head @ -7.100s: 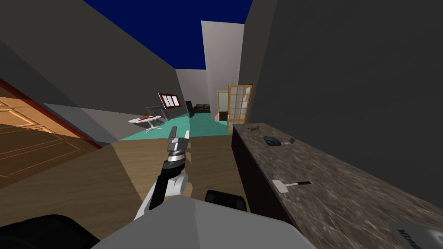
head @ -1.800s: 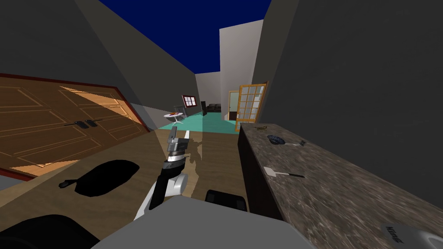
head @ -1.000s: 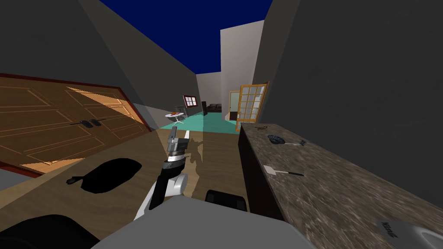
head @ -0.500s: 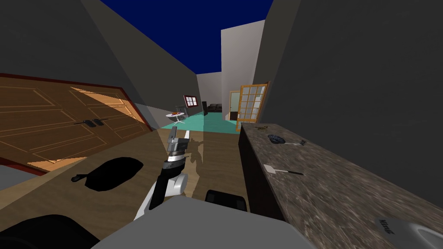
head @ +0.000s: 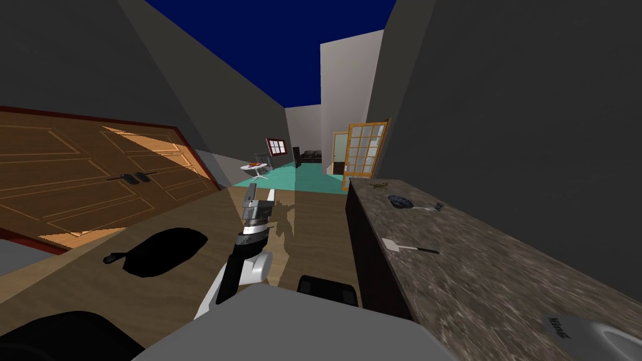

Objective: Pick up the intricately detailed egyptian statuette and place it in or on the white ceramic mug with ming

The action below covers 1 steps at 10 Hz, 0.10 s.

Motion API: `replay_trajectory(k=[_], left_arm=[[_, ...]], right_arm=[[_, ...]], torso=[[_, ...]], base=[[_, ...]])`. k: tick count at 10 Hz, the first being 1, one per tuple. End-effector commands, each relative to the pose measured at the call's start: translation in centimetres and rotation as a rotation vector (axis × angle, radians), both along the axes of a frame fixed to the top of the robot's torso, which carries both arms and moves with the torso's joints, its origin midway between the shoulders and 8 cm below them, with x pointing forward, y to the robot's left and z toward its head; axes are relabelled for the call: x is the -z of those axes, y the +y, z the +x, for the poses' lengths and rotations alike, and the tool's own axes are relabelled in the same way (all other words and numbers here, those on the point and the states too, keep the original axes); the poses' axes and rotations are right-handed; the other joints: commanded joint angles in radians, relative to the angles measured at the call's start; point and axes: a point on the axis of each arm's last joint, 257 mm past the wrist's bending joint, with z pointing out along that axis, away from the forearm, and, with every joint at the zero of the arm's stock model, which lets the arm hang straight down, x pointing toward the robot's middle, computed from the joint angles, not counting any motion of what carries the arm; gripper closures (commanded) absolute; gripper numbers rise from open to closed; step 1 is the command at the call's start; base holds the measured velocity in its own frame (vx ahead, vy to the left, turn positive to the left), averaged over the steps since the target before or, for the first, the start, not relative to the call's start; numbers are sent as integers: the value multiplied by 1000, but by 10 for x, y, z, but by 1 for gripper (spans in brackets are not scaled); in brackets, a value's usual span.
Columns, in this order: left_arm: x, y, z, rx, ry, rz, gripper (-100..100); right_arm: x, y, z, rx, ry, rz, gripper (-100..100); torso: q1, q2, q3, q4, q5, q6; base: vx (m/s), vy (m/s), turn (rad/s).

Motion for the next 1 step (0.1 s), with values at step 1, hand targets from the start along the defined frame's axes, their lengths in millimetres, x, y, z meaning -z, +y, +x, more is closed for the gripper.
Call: replay_trajectory(k=[1], left_arm=[[0,0,0,0,0,0,0]], right_arm=[[0,0,0,0,0,0,0]], torso=[[0,0,0,0,0,0]], base=[[0,0,0]])
